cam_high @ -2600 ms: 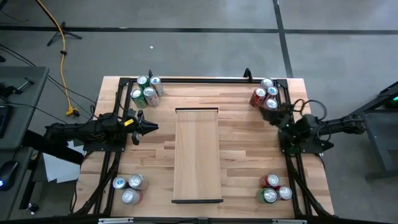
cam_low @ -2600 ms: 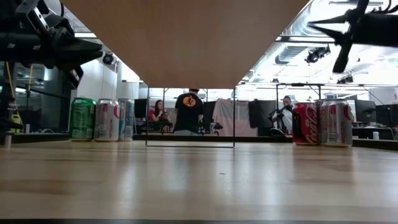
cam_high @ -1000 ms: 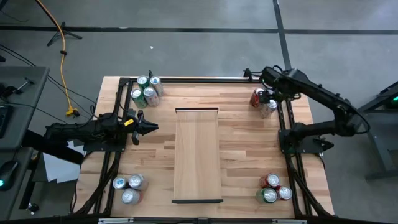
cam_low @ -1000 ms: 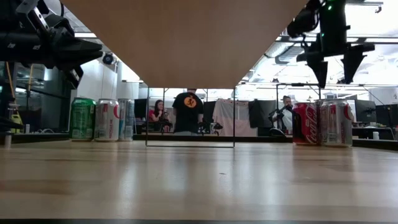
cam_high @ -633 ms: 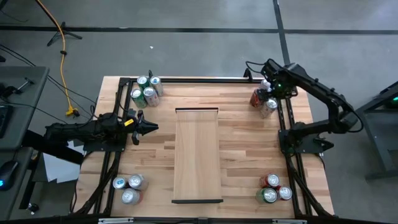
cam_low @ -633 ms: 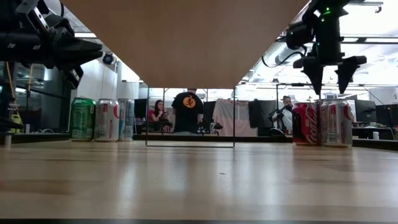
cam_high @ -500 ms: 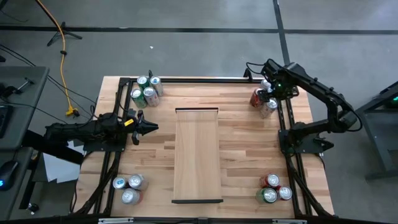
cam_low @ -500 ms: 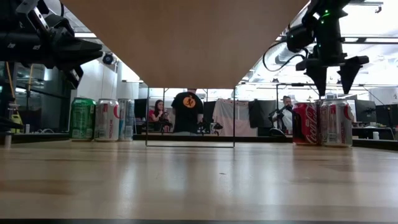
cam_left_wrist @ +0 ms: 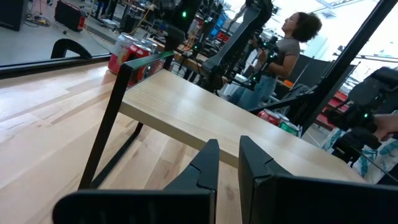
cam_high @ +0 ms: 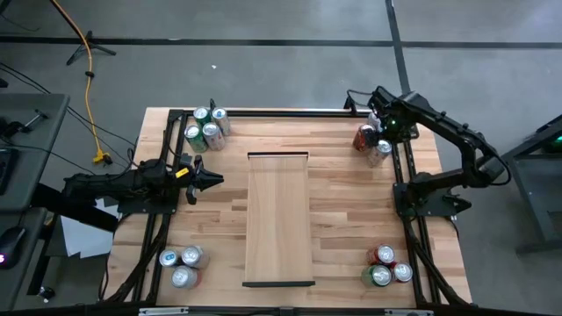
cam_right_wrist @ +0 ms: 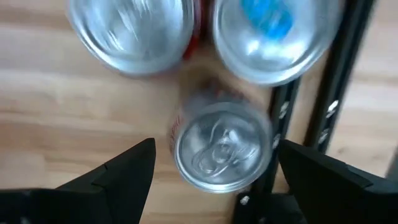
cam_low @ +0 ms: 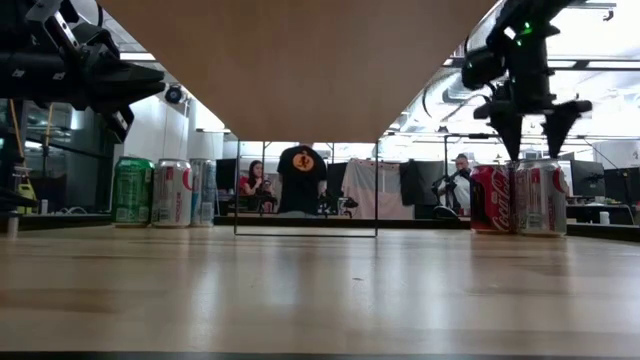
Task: Place canned beverage on shelf
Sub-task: Put the silver soda can on the shelf
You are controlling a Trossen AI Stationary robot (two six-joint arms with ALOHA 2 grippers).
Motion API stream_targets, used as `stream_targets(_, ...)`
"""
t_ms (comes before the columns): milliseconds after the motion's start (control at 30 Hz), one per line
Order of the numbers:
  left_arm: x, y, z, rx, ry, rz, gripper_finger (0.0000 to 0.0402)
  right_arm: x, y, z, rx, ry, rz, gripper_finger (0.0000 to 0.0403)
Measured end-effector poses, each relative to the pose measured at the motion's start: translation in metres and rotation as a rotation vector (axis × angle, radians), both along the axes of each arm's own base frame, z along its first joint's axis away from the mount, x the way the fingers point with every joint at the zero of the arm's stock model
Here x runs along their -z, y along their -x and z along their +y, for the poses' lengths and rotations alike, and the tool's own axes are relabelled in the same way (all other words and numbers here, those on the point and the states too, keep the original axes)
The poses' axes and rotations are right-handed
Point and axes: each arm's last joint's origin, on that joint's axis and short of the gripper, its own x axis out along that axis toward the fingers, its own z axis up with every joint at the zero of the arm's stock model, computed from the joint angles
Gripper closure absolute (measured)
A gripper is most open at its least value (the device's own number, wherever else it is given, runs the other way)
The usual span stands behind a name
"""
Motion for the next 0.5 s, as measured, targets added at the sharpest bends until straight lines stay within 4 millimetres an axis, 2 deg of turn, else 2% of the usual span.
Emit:
stream_targets(100,0.0001,0.0000,0.0000,0.000,0.000,0.000,0.0401,0.0123,0.0030,0.0058,0.008,-0.032,-0.026,0.0080)
stream_targets(300,0.0001,0.0000,0.0000,0.000,0.000,0.000,0.0401,0.0061,0.0039,0.0033,0.014,0.061,0.002,0.0080)
stream_targets(500,0.0001,0.0000,0.0000,0.000,0.000,0.000,0.0401,0.0091,-0.0003,-0.0022,0.024,0.083,-0.018,0.0080)
